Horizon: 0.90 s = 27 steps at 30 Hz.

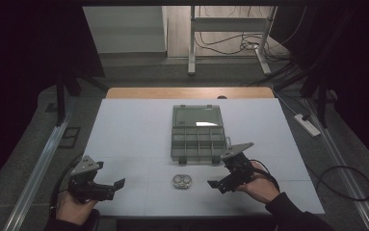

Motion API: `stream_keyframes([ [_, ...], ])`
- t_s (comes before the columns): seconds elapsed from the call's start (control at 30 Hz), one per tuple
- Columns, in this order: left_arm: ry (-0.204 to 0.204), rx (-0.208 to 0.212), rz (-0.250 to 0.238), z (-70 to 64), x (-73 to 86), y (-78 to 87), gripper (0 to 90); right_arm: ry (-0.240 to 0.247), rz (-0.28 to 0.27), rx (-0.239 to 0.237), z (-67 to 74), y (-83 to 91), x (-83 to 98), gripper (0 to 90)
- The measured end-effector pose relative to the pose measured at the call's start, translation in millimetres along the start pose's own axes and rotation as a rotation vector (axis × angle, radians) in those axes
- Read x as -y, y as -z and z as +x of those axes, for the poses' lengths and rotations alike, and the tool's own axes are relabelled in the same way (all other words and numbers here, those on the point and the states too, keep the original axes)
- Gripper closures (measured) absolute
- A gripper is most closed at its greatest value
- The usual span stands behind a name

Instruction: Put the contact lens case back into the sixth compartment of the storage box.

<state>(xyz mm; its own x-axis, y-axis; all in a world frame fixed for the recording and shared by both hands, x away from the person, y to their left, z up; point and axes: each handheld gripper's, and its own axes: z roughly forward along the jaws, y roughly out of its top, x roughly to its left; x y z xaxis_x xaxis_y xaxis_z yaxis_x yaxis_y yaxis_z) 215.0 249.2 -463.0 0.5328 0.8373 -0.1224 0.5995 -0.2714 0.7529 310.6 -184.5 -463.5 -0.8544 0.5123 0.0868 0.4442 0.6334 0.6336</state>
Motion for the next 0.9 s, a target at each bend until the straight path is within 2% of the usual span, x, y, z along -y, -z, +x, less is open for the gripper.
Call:
stream_keyframes([
  [0.17, 0.000, 0.001, 0.000, 0.1, 0.0, 0.1, 0.0, 0.007, 0.016, -0.007, 5.3, -7.0, -6.1, 0.0],
  [0.37, -0.001, 0.002, 0.001, 0.1, 0.1, 0.1, 0.0, 0.053, 0.050, -0.025, 15.8, -20.9, -15.1, 0.0],
  [0.9, 0.000, 0.005, -0.001, 0.3, 0.2, 0.2, 0.0, 0.124, 0.126, -0.051, 30.4, -49.1, -29.2, 0.0],
])
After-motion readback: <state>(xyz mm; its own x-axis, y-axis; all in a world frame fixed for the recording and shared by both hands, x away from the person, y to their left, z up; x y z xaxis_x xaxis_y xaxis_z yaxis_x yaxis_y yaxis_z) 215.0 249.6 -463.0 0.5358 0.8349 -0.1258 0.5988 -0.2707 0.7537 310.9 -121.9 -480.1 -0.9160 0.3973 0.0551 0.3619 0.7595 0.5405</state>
